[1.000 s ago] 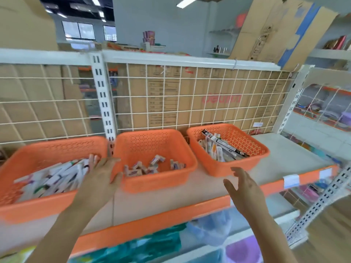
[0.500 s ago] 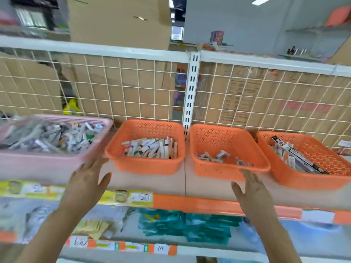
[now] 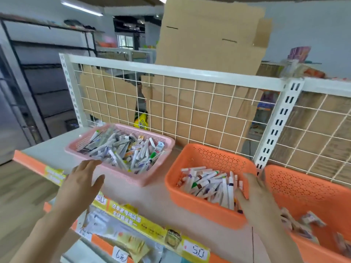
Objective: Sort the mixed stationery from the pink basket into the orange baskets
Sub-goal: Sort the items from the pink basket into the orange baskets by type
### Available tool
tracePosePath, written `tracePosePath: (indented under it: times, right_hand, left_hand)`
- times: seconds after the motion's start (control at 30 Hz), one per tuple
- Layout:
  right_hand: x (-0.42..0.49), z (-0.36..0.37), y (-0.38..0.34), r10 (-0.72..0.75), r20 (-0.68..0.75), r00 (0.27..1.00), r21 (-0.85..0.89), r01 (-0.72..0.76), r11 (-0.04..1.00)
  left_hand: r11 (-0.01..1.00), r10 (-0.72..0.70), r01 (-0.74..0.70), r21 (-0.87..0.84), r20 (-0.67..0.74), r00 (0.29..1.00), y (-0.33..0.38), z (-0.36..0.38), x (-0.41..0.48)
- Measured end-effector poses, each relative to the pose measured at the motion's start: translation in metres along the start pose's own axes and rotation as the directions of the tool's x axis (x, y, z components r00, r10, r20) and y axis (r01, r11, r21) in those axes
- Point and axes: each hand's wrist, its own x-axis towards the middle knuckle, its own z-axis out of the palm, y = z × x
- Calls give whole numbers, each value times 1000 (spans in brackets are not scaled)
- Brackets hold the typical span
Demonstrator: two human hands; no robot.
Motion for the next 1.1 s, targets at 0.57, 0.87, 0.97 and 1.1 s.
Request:
tracePosePath:
  times: [0.57, 0.87, 0.97, 1.1]
  right_hand:
    - [91, 87, -124, -256, 178, 950, 121, 237, 964]
    - [111, 137, -197, -180, 324, 929, 193, 121, 974]
    - [118, 155, -221, -118, 384, 916, 118, 79, 990]
    - [127, 179, -242, -30, 468, 883, 12, 28, 1000]
  left_hand:
    - [993, -116, 116, 7, 19, 993, -55, 23, 72]
    - [993, 61, -42, -112, 176, 982, -92, 52, 154]
    - [994, 98, -79, -77, 278, 955, -96, 65, 176]
    - [987, 149, -163, -8, 452, 880, -99, 86, 197]
